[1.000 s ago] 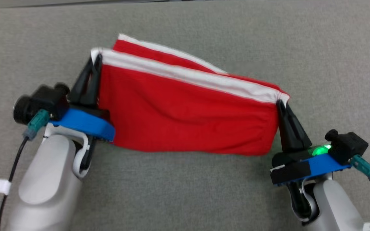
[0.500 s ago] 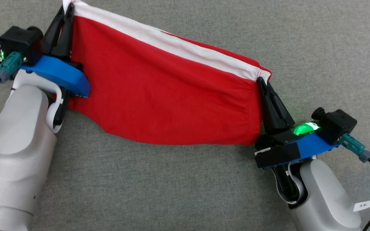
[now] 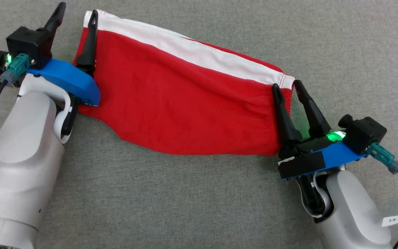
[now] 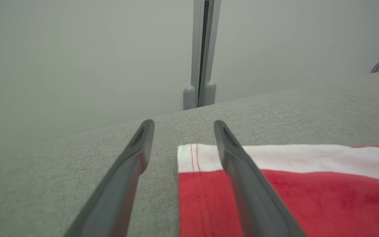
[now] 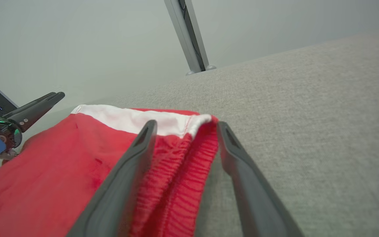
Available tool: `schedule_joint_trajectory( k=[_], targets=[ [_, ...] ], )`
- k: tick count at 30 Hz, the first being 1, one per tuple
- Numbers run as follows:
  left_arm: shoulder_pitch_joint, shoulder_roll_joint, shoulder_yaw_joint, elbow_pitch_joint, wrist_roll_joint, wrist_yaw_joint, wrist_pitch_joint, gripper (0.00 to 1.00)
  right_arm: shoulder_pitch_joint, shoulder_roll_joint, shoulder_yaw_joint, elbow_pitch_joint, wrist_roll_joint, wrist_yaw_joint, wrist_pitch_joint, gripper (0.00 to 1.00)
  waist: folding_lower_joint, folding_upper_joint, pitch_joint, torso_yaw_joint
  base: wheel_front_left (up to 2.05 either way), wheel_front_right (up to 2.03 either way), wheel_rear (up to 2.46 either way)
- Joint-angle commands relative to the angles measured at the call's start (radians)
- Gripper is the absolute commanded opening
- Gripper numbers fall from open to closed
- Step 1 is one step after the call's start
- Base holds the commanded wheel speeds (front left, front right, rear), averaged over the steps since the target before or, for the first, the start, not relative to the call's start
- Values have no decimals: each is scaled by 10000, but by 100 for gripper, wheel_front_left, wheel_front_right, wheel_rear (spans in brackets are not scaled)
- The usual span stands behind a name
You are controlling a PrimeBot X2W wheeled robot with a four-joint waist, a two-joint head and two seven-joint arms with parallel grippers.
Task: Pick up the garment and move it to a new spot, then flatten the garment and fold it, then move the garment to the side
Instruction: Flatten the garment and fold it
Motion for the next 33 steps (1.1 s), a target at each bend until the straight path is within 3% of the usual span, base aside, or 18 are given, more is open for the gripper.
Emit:
schedule_joint_trajectory(
  k=[1, 6, 20, 21, 22, 23, 33],
  targets=[
    [176, -31, 73, 91, -130, -16, -26, 100, 153, -4, -144, 47, -102, 1, -30, 100, -1, 0, -91, 31, 0, 0, 0],
    [593, -175, -352, 729, -894, -16, -13, 100, 512, -3, -524, 105, -280, 1, -30, 100, -1, 0, -523, 156, 0, 0, 0],
    [833, -82, -2621, 1316, -3161, -16, 2810, 100, 1132, -2, -1310, 372, -835, 1, -30, 100, -1, 0, -1251, 371, 0, 0, 0],
    [851, -69, -2735, 1307, -3282, -16, 2921, 72, 1135, -4, -1342, 401, -868, 1, -30, 100, -1, 0, -1279, 367, 0, 0, 0],
    [862, -47, -2852, 1315, -3362, -16, 2988, 33, 1146, -2, -1359, 421, -878, 1, -30, 100, -1, 0, -1320, 363, 0, 0, 0],
    [882, -28, -2977, 1335, -3426, -16, 3055, 0, 1165, -2, -1381, 441, -920, 1, -30, 100, -1, 0, -1367, 361, 0, 0, 0],
    [1487, -271, -3128, 1955, -3885, -15, 1927, 0, 1718, -1, -1750, 895, -1558, 1, -32, 100, -1, 0, -2477, 730, 0, 0, 0]
  ],
)
